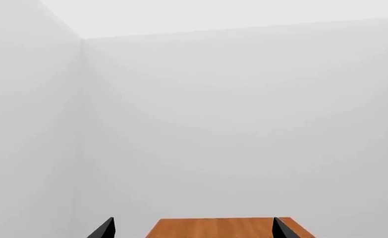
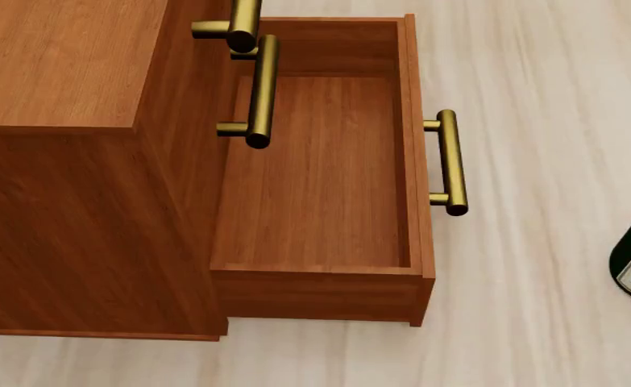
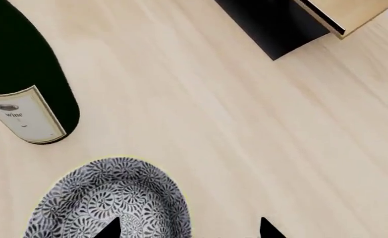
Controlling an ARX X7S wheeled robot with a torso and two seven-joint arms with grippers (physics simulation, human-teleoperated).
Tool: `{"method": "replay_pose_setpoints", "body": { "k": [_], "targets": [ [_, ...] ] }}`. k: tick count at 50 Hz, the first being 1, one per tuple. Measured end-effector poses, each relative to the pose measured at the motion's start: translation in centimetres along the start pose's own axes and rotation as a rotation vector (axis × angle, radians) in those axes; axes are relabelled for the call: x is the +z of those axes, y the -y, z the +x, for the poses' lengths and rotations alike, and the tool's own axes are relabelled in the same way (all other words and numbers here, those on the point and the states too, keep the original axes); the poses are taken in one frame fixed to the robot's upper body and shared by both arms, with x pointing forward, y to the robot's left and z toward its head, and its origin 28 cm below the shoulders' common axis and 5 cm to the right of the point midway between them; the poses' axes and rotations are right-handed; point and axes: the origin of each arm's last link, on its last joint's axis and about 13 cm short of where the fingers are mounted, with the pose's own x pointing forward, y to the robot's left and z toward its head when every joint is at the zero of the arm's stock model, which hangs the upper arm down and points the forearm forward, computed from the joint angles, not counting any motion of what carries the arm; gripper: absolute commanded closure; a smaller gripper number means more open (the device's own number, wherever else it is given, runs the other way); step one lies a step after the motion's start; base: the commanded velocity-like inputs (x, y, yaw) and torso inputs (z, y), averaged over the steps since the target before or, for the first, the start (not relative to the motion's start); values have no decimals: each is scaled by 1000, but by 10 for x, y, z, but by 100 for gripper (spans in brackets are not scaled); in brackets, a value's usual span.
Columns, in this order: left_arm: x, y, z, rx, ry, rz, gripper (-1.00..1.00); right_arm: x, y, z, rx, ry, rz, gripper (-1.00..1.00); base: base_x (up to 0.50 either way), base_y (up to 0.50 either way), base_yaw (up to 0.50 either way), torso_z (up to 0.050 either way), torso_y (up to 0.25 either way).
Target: Put the bowl in the bottom drawer of the cabinet.
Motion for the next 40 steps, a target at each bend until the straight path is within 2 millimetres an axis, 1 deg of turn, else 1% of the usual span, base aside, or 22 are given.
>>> {"method": "replay_pose_setpoints", "body": {
  "k": [25,40],
  "targets": [
    [0,3,1,-10,-3,4,-100,-10,-4,31,-6,-52,8,-100,0,0,0,0,0],
    [0,4,1,-14,-4,6,-100,-15,-7,44,-4,-78,10,-100,0,0,0,0,0]
  ]
}}
